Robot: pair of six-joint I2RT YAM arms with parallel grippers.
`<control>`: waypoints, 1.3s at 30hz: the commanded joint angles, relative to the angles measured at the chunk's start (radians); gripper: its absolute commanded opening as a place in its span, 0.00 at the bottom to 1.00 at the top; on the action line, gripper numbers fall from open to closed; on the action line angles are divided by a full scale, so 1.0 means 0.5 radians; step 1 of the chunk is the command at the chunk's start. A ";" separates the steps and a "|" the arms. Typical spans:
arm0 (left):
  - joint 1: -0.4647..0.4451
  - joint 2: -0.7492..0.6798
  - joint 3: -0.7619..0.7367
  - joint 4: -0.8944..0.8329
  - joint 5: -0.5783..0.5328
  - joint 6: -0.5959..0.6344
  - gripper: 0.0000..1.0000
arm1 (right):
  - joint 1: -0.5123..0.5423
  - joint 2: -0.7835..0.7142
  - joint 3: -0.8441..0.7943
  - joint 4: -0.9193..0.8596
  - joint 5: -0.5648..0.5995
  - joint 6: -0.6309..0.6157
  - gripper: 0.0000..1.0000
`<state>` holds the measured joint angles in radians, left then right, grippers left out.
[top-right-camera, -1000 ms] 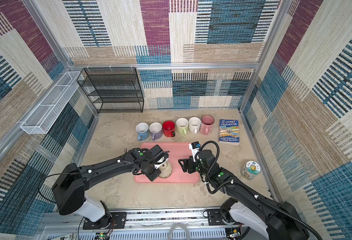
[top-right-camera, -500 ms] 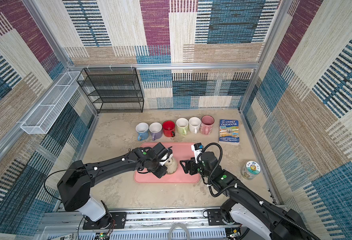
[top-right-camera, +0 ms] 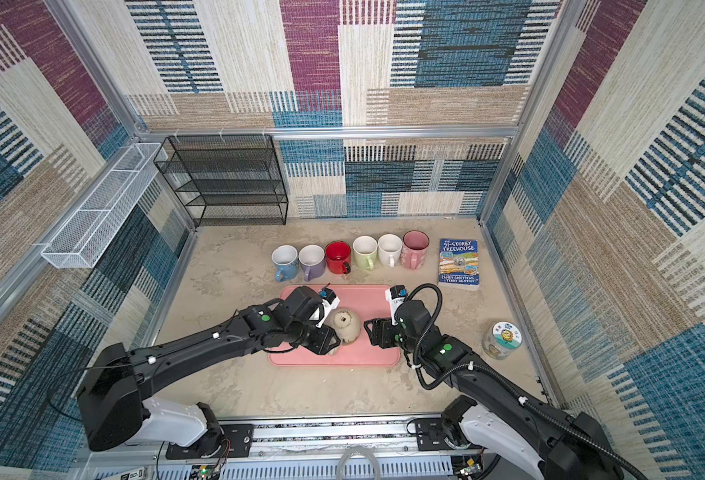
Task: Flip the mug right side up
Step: 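Lower the right gripper onto the cream mug's handle while the left withdraws, then grasp the cream mug by its handle and lift it with the right gripper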
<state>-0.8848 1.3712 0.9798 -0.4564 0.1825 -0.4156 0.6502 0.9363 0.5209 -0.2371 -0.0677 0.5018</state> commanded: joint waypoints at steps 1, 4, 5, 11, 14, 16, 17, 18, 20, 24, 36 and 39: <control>0.011 -0.207 -0.046 -0.021 -0.161 -0.090 0.53 | 0.093 0.052 0.060 -0.079 0.174 0.167 0.75; 0.018 -0.442 -0.046 -0.154 -0.311 -0.087 0.62 | 0.210 0.097 0.109 -0.125 0.277 0.302 0.75; 0.022 -0.510 -0.037 -0.210 -0.363 -0.079 0.63 | 0.254 0.114 0.131 -0.140 0.308 0.343 0.76; 0.067 -0.851 0.070 -0.638 -0.667 -0.029 0.68 | 0.582 0.352 0.282 -0.186 0.506 0.611 0.77; 0.090 -1.012 0.088 -0.770 -0.740 -0.008 0.71 | 0.713 0.537 0.384 -0.176 0.536 0.721 0.77; 0.110 -1.095 0.110 -0.850 -0.756 0.017 0.72 | 0.779 0.662 0.464 -0.179 0.564 0.774 0.78; 0.118 -1.122 0.120 -0.879 -0.763 0.031 0.72 | 0.796 0.713 0.498 -0.179 0.575 0.792 0.78; 0.127 -1.147 0.131 -0.909 -0.771 0.046 0.73 | 0.806 0.770 0.534 -0.179 0.585 0.811 0.78; 0.138 -1.185 0.134 -0.945 -0.776 0.073 0.73 | 0.814 0.871 0.606 -0.197 0.601 0.841 0.78; 0.154 -1.264 0.087 -0.946 -0.765 0.099 0.74 | 0.815 1.072 0.772 -0.297 0.657 0.859 0.77; 0.174 -1.417 -0.038 -0.879 -0.733 0.145 0.76 | 0.811 1.404 1.073 -0.649 0.853 0.863 0.61; 0.174 -1.429 -0.048 -0.874 -0.714 0.144 0.76 | 0.810 1.450 1.140 -0.726 0.898 0.823 0.57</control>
<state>-0.7990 0.6609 0.9607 -0.9085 -0.1795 -0.3626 1.0561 1.6451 1.0649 -0.5442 0.3222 0.9295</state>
